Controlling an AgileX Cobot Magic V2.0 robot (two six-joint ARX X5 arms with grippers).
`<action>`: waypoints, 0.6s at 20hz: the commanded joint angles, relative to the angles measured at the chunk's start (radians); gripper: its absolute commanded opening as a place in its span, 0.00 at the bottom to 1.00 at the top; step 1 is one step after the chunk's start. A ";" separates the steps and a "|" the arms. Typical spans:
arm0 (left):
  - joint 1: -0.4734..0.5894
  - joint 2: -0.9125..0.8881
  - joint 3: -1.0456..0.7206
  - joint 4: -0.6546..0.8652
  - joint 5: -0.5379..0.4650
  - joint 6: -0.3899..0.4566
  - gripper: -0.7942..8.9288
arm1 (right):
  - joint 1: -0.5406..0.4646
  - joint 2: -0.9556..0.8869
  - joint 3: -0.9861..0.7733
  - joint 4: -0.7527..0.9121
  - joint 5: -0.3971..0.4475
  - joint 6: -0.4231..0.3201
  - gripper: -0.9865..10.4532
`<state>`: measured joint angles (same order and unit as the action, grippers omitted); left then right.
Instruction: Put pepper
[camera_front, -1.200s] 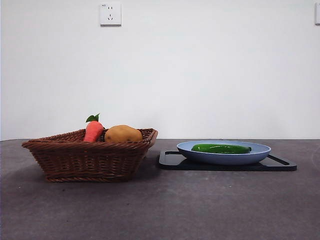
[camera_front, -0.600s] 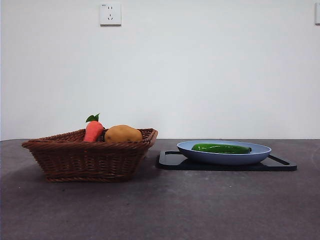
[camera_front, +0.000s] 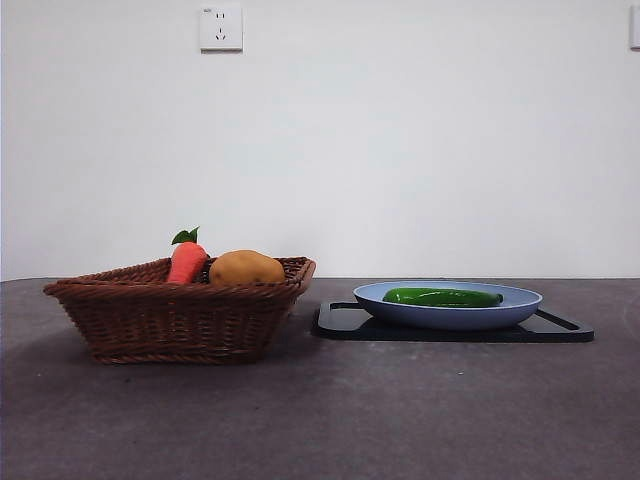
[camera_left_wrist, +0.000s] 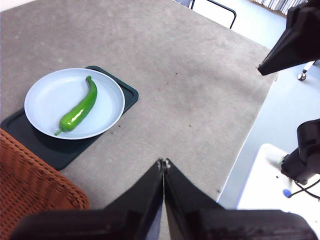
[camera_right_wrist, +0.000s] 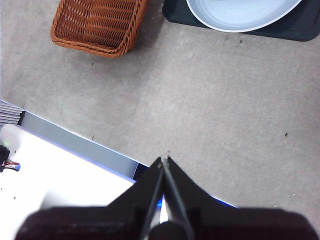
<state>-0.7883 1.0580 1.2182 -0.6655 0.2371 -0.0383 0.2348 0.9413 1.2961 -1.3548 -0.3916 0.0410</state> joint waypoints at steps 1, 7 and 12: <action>0.021 -0.002 0.015 0.020 -0.069 0.107 0.09 | 0.002 0.008 0.017 -0.004 0.002 0.005 0.10; 0.315 -0.162 -0.014 0.179 -0.132 0.168 0.09 | 0.002 0.008 0.017 -0.004 0.002 0.005 0.10; 0.593 -0.484 -0.344 0.528 -0.178 0.167 0.09 | 0.002 0.008 0.017 -0.004 0.002 0.005 0.10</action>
<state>-0.1997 0.5838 0.8864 -0.1600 0.0635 0.1139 0.2348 0.9417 1.2961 -1.3548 -0.3912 0.0410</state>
